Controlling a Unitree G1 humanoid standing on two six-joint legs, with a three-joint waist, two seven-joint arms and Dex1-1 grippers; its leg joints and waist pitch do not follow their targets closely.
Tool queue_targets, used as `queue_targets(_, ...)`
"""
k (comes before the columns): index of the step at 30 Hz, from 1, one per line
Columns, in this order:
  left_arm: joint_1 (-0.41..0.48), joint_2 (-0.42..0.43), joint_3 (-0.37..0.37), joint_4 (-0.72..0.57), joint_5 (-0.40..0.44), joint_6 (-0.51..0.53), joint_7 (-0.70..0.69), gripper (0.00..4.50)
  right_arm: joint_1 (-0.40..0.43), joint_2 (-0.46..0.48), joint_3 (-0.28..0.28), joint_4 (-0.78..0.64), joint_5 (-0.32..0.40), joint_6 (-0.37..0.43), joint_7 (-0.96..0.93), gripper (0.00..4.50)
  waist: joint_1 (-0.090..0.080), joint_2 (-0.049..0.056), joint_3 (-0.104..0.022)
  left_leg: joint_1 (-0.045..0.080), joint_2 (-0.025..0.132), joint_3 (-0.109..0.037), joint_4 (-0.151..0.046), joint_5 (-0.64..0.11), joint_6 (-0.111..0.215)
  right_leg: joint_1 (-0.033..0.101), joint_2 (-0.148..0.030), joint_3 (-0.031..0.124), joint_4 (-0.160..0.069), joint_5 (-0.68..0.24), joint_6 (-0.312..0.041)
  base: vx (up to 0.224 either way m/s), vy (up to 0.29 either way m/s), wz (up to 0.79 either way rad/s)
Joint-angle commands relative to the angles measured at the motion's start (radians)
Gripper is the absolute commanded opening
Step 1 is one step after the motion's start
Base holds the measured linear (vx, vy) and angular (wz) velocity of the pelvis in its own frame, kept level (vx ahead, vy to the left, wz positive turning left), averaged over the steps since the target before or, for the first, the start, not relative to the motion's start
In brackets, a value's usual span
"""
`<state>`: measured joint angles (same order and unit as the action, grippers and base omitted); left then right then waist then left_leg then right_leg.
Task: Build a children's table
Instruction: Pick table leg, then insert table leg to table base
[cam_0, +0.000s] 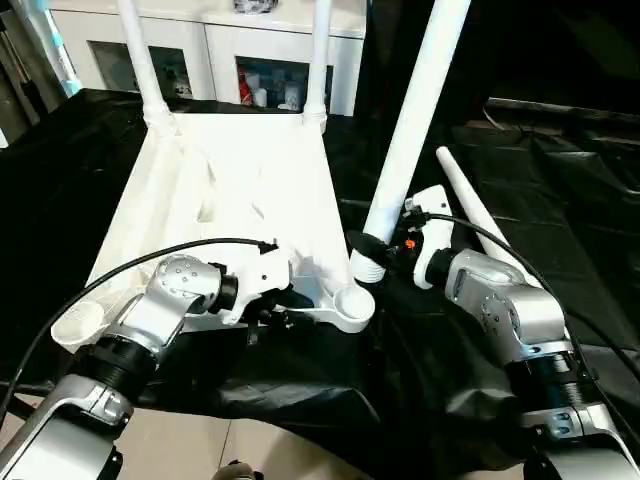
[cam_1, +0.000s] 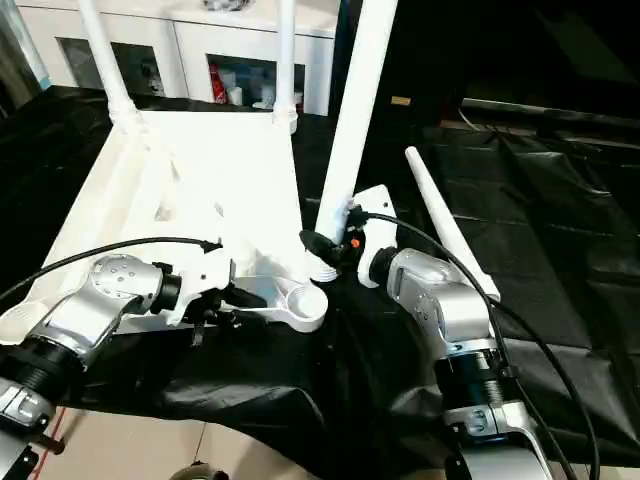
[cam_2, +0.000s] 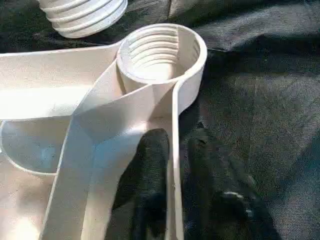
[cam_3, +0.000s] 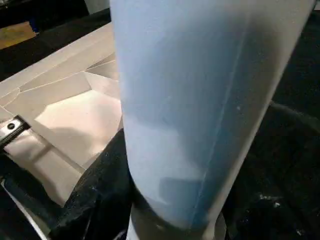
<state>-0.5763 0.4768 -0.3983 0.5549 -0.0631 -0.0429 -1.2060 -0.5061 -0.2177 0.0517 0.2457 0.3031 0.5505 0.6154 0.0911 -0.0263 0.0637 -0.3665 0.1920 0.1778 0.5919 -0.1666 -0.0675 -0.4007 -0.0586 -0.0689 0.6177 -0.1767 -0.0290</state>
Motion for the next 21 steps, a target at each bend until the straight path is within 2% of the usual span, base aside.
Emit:
queue_targets(1,-0.004,0.003,0.008,0.026,0.015,-0.002,-0.006,0.61,0.003,-0.007,0.005,-0.022,-0.005,-0.010,0.001,1.93,0.003,0.013,-0.075,0.018,0.038,-0.015,-0.069,-0.237,-0.042,0.052,-0.087,0.055,-0.075,-0.241,-0.162,0.000,0.000,0.00)
queue_targets(4,0.000,0.005,0.022,0.031,0.005,-0.006,-0.018,0.45,-0.003,-0.005,0.006,-0.016,-0.007,-0.012,0.004,1.93,0.003,0.013,-0.075,0.017,0.038,-0.015,-0.069,-0.230,-0.040,0.051,-0.088,0.055,-0.074,-0.239,-0.163,0.000,0.000,0.00)
queue_targets(5,0.001,0.005,0.025,0.030,0.002,-0.006,-0.021,0.21,-0.003,-0.005,0.006,-0.015,-0.007,-0.012,0.004,1.93,0.003,0.013,-0.075,0.017,0.039,-0.015,-0.069,-0.226,-0.039,0.051,-0.088,0.055,-0.073,-0.231,-0.165,0.000,0.000,0.00)
queue_targets(10,0.015,0.009,0.042,0.018,-0.028,0.005,-0.047,0.00,-0.001,-0.007,0.020,-0.026,-0.003,-0.004,0.027,1.93,0.003,0.012,-0.076,0.015,0.039,-0.014,-0.068,-0.207,-0.032,0.052,-0.087,0.055,-0.067,-0.188,-0.178,0.000,0.000,0.00)
queue_targets(13,0.027,0.008,0.045,0.009,-0.036,0.018,-0.053,0.00,0.004,-0.024,0.038,-0.043,0.001,0.006,0.063,1.93,0.003,0.011,-0.076,0.015,0.039,-0.014,-0.069,-0.216,-0.031,0.053,-0.087,0.054,-0.068,-0.202,-0.177,0.000,0.000,0.00)
queue_targets(18,0.043,0.012,0.023,0.005,0.002,0.016,-0.034,0.00,0.010,-0.050,0.062,-0.075,0.012,0.028,0.117,1.93,0.003,0.009,-0.074,0.015,0.040,-0.014,-0.069,-0.218,-0.023,0.053,-0.087,0.055,-0.072,-0.228,-0.164,0.000,0.000,0.00)
queue_targets(21,0.053,-0.008,0.000,-0.002,0.058,0.040,0.028,0.00,0.015,-0.083,0.093,-0.115,0.029,0.064,0.176,1.93,0.006,0.006,-0.072,0.017,0.041,-0.014,-0.069,-0.222,-0.020,0.051,-0.088,0.056,-0.076,-0.258,-0.154,0.000,0.000,0.00)
